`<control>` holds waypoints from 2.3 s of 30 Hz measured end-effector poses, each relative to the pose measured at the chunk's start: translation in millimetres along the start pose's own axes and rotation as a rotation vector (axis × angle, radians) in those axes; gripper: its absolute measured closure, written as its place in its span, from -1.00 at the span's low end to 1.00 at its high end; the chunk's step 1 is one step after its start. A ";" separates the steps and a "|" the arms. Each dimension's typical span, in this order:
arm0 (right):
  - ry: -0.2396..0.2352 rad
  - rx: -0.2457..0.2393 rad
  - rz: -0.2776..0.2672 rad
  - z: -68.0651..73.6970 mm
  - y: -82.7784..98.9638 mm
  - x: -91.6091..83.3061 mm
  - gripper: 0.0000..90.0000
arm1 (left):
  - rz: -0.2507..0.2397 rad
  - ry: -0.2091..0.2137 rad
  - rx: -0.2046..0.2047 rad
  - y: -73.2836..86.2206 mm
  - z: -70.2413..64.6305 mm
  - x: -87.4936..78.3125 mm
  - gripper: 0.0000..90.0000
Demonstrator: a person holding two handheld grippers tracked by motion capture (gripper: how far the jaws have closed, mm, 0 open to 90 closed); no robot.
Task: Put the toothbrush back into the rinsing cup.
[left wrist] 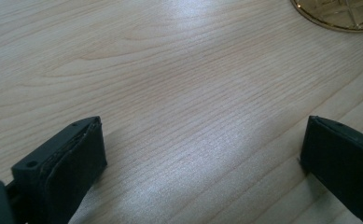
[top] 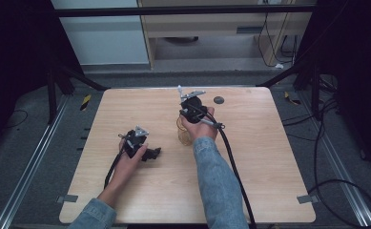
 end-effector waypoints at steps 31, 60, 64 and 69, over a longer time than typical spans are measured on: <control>-0.004 -0.028 0.032 5.9 -1.5 13.8 0.49 | 0.001 0.000 0.002 -0.1 0.4 0.0 -1.00; -0.011 -0.027 0.033 8.1 -2.3 11.8 0.37 | 0.001 0.000 0.003 -0.1 0.4 0.0 -1.00; -0.013 -0.029 0.032 8.4 -2.7 10.4 0.35 | 0.002 0.000 0.003 -0.1 0.5 -0.1 -1.00; -0.009 -0.036 0.029 8.5 -3.1 8.5 0.31 | 0.002 0.001 0.002 -0.1 0.4 0.0 -1.00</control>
Point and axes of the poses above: each handheld gripper's, and its own axes: x roughly forward along the jaws, y roughly out of its underside, z roughly to its left, the point moved 2 cm from there along x, roughly forward along the jaws, and after that the axes turned 1 degree about x, right-handed, at the moved point
